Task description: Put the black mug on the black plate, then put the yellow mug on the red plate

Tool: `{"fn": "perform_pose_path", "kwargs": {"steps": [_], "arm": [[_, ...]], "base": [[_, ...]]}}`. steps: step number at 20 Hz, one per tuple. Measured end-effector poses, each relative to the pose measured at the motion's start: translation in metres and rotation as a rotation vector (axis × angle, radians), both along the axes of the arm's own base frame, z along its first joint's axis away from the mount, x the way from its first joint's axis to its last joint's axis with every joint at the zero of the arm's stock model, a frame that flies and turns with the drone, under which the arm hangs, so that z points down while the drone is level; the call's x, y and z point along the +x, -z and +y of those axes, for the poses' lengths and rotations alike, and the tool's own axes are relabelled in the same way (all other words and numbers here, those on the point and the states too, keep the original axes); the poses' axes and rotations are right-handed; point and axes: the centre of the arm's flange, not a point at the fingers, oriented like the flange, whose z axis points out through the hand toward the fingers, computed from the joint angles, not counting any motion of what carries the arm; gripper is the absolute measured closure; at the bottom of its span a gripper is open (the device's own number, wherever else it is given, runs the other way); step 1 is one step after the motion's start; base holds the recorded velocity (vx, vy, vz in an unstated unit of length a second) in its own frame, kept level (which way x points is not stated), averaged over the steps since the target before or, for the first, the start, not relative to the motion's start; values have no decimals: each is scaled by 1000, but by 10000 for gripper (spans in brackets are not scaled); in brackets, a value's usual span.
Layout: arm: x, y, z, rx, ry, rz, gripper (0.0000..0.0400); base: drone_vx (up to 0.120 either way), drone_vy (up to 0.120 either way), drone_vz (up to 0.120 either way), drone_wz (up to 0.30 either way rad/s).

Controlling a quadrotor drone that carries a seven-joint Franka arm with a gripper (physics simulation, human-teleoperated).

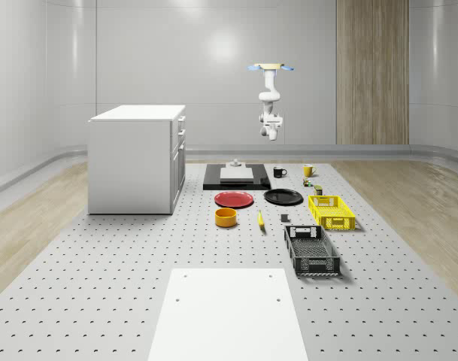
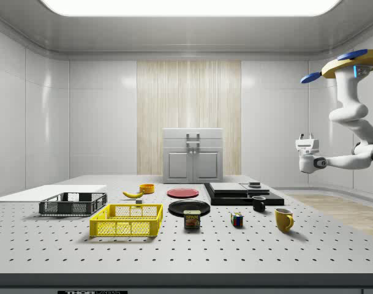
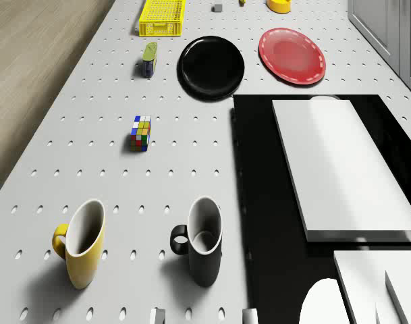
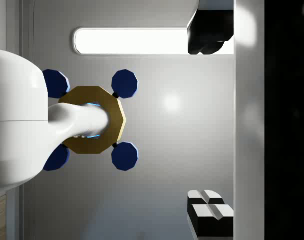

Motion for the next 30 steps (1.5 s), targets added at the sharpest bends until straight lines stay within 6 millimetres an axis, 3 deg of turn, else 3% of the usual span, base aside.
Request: {"fn": "perform_pose_path", "kwargs": {"steps": [8,13,30], "arm": [[-3,-56,0,0,0,-6,0],[-1,-78,0,0,0,-10,0],[-1,-93,0,-1,0,-23,0]], "base": [[0,0,0,0],[0,0,0,0],[0,0,0,0]]}}
